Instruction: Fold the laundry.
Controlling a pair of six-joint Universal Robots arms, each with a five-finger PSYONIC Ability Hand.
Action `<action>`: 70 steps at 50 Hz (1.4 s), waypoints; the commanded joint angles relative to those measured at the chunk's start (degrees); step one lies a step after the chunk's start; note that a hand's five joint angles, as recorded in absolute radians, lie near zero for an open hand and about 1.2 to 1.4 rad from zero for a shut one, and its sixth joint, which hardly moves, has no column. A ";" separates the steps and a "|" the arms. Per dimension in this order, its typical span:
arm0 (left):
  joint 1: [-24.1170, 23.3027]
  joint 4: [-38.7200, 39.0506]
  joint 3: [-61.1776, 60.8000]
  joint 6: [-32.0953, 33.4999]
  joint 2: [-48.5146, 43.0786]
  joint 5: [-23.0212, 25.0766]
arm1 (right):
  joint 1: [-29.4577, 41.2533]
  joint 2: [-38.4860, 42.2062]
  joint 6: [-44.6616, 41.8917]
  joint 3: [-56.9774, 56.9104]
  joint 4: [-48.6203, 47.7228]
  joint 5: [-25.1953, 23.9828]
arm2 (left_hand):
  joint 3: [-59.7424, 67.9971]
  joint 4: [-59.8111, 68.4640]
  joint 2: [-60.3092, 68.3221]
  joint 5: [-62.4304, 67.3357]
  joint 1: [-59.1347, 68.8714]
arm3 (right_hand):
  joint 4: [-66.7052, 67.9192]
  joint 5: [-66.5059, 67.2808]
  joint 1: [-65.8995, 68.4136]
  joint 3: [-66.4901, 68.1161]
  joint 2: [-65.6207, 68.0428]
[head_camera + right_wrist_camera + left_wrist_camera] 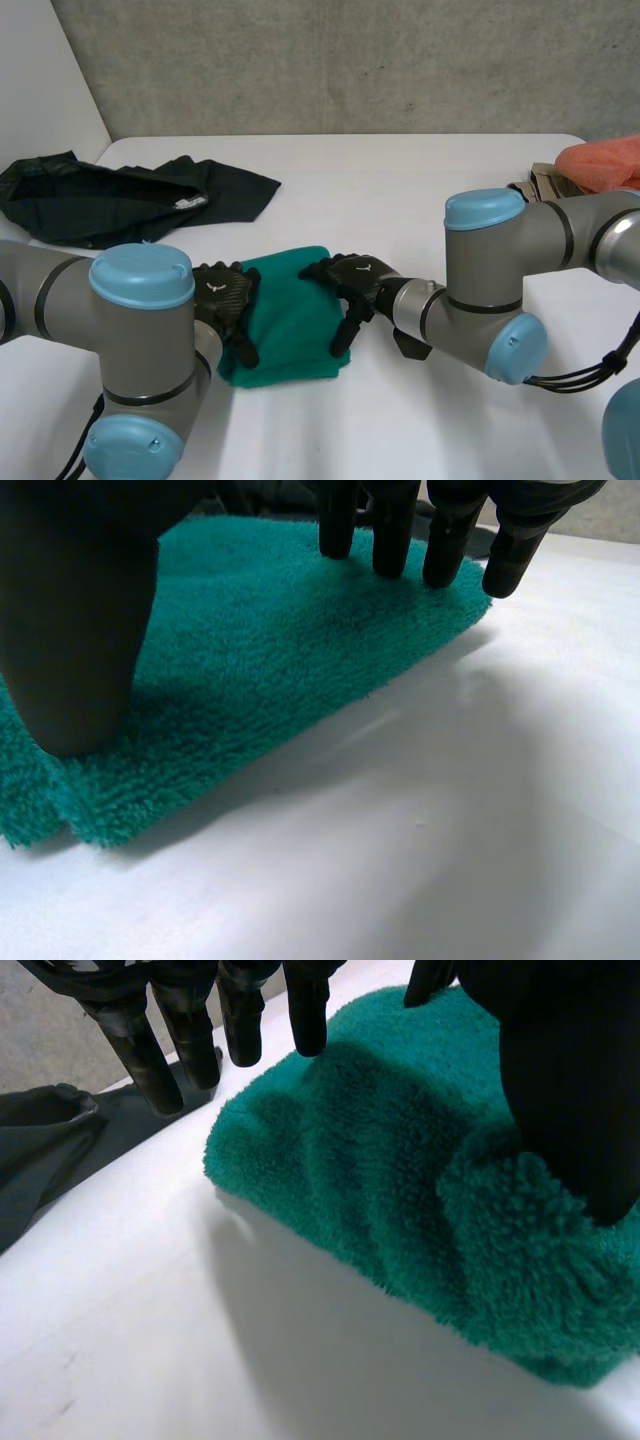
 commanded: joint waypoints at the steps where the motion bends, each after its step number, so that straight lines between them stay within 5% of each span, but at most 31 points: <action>1: 1.01 0.26 -0.54 4.99 0.84 0.82 | 0.45 -1.34 -8.31 -0.71 0.01 6.41 | 0.81 1.37 1.15 0.25 1.81 | -2.14 -2.71 -3.26 -2.34 -2.46; 5: 2.07 0.43 1.04 7.53 2.86 4.50 | 2.03 -5.38 -12.98 1.04 -1.21 9.59 | 0.81 1.36 1.15 0.25 1.81 | -2.14 -2.71 -3.26 -2.34 -2.46; 11: 3.91 0.87 5.88 8.77 9.89 18.30 | 7.65 -14.25 -18.17 14.54 -16.12 16.53 | 0.30 0.86 0.64 -0.26 1.31 | -2.14 -2.71 -3.26 -2.34 -2.46; 16: 7.16 0.09 9.30 6.85 14.02 31.98 | 11.96 -17.26 -19.05 24.94 -25.37 15.49 | 0.97 1.53 1.32 0.41 1.98 | -2.14 -2.71 -3.26 -2.34 -2.46; 21: 7.69 -1.50 11.24 0.87 15.17 39.40 | 14.95 -16.73 -21.51 31.54 -33.63 15.22 | 0.97 1.53 1.32 0.41 1.98 | -2.14 -2.71 -3.26 -2.34 -2.46; 32: 7.08 -1.41 10.19 -1.78 15.87 40.37 | 15.48 -9.79 -25.38 30.23 -42.08 15.40 | 1.31 1.87 1.65 0.75 2.32 | -2.14 -2.71 -3.26 -2.34 -2.46; 56: 6.99 -1.41 10.01 -2.04 15.26 39.67 | 15.39 -3.29 -25.30 20.91 -42.09 15.75 | 2.15 2.71 2.49 1.59 3.16 | -0.88 -1.46 -2.01 -1.09 -1.20; 62: 6.99 -1.41 10.01 -2.13 15.26 39.67 | 15.39 -1.62 -25.56 18.72 -41.82 15.31 | 2.15 2.71 2.49 1.59 3.16 | 30.02 29.44 28.89 29.81 29.69; 66: 7.08 -1.50 9.75 -2.22 15.26 39.67 | 15.39 -1.61 -25.21 17.23 -41.91 15.22 | 2.32 2.88 2.66 1.76 3.33 | 67.80 67.22 66.67 67.59 67.48; 70: 7.25 -1.50 9.39 -2.31 15.70 39.67 | 14.34 -2.84 -24.68 15.46 -41.12 16.27 | 2.32 2.88 2.66 1.76 3.33 | 67.86 67.29 66.74 67.66 67.54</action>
